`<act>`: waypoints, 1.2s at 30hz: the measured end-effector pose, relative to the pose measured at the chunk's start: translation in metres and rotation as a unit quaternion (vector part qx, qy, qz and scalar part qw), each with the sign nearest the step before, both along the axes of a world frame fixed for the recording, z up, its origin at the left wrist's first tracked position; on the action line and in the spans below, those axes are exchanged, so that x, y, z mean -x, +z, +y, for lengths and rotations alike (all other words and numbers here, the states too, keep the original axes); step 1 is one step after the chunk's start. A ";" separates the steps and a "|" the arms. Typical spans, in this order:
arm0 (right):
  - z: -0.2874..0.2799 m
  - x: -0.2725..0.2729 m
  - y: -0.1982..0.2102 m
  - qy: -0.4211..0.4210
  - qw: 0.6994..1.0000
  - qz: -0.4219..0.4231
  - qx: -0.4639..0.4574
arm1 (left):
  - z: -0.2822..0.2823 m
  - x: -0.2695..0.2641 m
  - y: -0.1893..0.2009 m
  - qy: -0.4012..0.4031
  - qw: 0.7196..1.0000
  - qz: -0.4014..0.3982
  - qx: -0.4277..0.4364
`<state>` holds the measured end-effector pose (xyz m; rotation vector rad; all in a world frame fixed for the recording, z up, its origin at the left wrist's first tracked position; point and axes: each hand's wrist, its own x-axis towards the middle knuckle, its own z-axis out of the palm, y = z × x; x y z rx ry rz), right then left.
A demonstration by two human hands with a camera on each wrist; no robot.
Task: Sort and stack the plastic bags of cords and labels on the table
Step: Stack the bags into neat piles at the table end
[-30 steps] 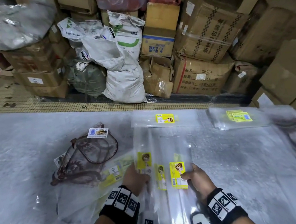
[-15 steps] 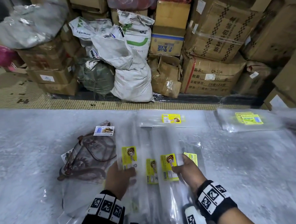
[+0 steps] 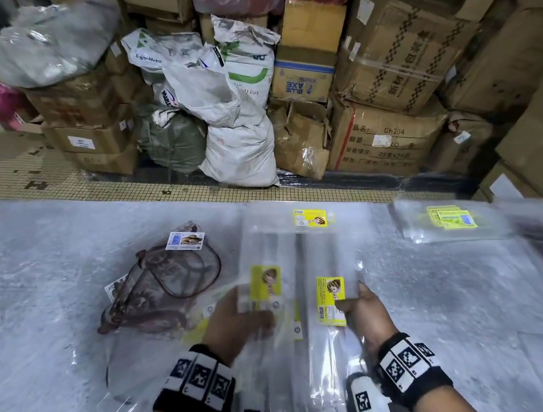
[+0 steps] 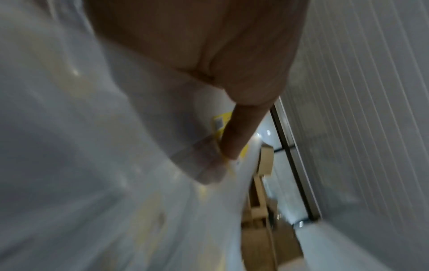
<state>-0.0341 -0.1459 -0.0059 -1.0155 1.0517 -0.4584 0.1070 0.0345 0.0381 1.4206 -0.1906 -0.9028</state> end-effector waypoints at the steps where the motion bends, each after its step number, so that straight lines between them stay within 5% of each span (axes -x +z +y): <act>1: -0.001 0.002 -0.001 -0.006 1.000 0.000 -0.003 | -0.006 0.003 -0.009 -0.030 0.997 -0.050 -0.059; 7: -0.004 0.013 -0.004 -0.023 1.000 0.015 -0.010 | -0.026 0.024 -0.049 -0.135 0.875 -0.332 -0.325; 10: -0.003 0.017 -0.005 -0.007 1.000 0.017 -0.012 | -0.026 0.034 -0.049 -0.123 0.843 -0.351 -0.389; 15: 0.000 0.020 -0.003 0.016 1.000 0.017 -0.016 | -0.027 0.030 -0.050 -0.142 0.849 -0.317 -0.399; 20: 0.002 0.015 -0.005 0.048 0.999 0.012 -0.020 | -0.028 0.019 -0.044 -0.099 0.896 -0.281 -0.330; 23: 0.004 0.012 0.001 0.071 0.997 -0.008 -0.026 | -0.023 0.020 -0.037 -0.052 0.939 -0.251 -0.228; 27: 0.011 -0.001 0.018 0.088 0.996 -0.019 -0.020 | -0.020 0.022 -0.028 0.039 0.992 -0.099 -0.071; 36: 0.024 -0.034 0.017 0.159 0.987 0.006 0.015 | -0.021 0.026 -0.027 0.088 0.996 -0.013 -0.019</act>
